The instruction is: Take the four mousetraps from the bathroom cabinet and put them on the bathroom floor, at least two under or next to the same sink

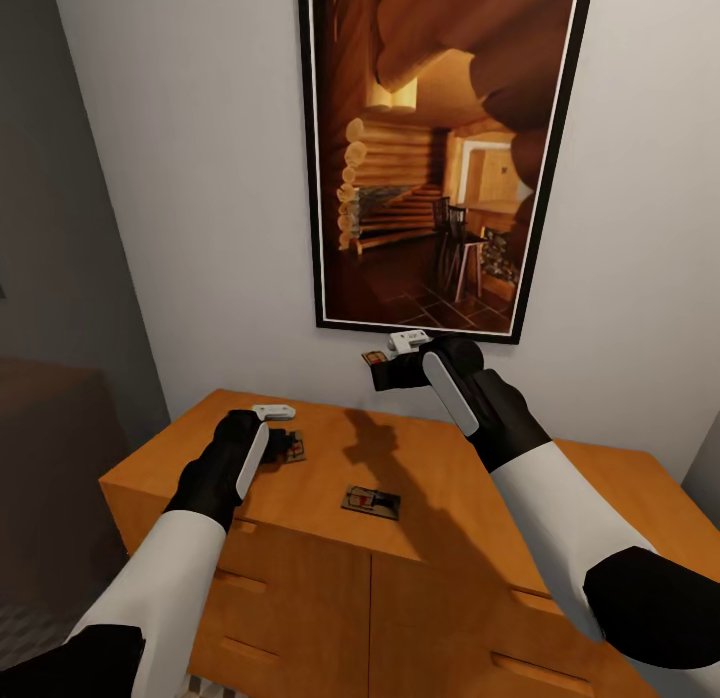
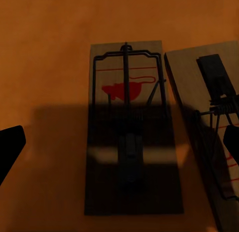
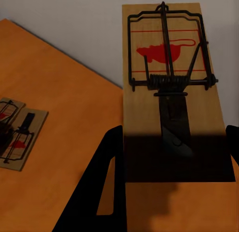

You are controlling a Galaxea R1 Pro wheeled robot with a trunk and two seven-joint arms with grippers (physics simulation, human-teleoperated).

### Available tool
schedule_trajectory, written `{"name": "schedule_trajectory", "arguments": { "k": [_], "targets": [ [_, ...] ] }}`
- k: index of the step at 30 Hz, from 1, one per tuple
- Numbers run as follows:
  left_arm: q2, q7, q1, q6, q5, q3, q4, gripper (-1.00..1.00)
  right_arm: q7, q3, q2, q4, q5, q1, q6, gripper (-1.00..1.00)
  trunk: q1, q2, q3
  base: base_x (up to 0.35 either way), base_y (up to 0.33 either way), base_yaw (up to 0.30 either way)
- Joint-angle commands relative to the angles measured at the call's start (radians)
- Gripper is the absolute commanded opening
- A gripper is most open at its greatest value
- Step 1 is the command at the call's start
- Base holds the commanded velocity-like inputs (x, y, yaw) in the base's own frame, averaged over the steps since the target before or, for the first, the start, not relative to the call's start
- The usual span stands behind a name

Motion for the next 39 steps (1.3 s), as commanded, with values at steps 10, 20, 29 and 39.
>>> {"name": "schedule_trajectory", "arguments": {
  "k": [10,20,29,39],
  "targets": [
    [-0.001,0.001,0.000,0.004,-0.006,0.003,0.003,1.00,0.001,-0.002,0.000,-0.001,-0.001,-0.001,0.004,-1.00,0.000,0.000,-0.001,0.000,0.000,0.000],
    [-0.005,0.024,-0.024,0.026,-0.002,0.015,-0.023,1.00,0.003,-0.007,-0.011,0.005,0.004,-0.001,0.004,-1.00,0.000,0.000,-0.001,0.000,0.000,0.000],
    [0.000,-0.003,-0.053,0.076,0.041,0.014,-0.036,1.00,0.000,-0.008,-0.026,0.001,0.004,-0.001,0.004,-1.00,0.000,0.000,-0.001,0.000,0.000,0.000],
    [0.003,-0.002,-0.057,0.119,0.098,0.013,-0.056,1.00,0.000,-0.010,-0.036,-0.008,0.003,-0.001,0.004,-1.00,0.000,0.000,-0.001,0.000,0.000,0.000]
  ]
}}
